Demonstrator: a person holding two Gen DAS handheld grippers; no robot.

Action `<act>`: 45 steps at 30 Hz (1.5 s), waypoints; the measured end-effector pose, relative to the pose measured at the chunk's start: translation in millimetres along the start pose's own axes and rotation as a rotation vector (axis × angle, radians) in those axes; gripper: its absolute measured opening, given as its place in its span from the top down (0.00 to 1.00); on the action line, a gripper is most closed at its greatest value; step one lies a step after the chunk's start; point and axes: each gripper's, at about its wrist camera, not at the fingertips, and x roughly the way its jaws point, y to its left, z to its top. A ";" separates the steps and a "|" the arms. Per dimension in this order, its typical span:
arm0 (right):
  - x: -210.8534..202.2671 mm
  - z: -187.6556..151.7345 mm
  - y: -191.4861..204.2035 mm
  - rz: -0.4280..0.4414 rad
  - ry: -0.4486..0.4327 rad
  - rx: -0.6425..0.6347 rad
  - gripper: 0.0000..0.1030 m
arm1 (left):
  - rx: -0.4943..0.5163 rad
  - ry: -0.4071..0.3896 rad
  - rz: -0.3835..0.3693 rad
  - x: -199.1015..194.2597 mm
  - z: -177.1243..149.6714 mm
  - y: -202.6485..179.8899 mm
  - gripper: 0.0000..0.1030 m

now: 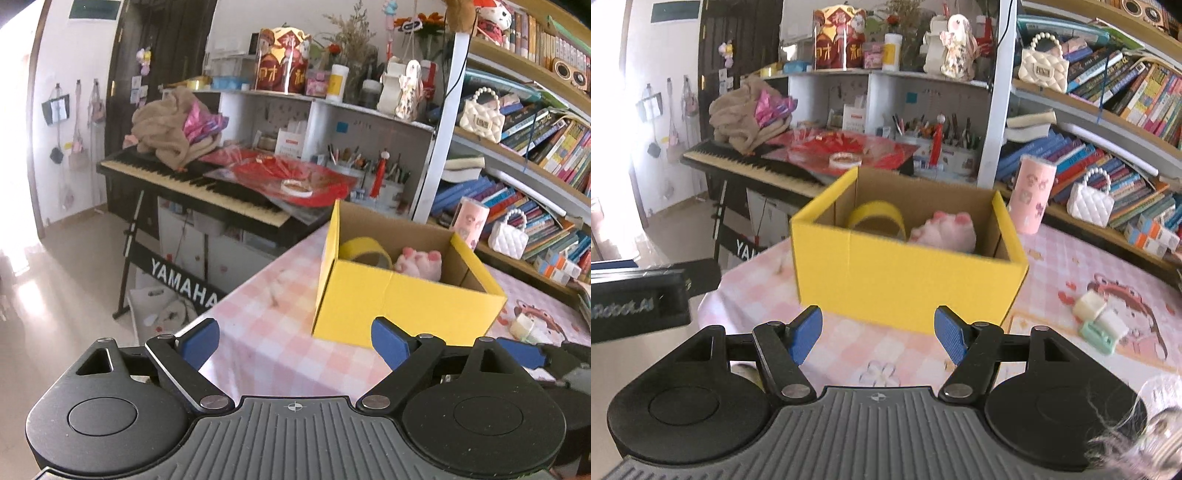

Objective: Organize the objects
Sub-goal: 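Withdraw both open tools from the box toward the white chargers and green clip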

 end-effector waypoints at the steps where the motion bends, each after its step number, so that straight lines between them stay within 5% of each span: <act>1: -1.6 -3.5 2.2 -0.003 0.007 -0.008 0.36 | 0.000 0.005 -0.001 -0.8 -2.7 0.2 0.11; 18: -18.5 -40.8 -9.9 -0.096 0.073 0.014 0.36 | 0.051 0.118 -0.060 -0.7 -35.8 -21.1 0.11; 45: -59.9 -94.1 -96.1 -0.360 0.125 0.252 0.37 | 0.226 0.194 -0.262 4.3 -65.7 -103.8 0.11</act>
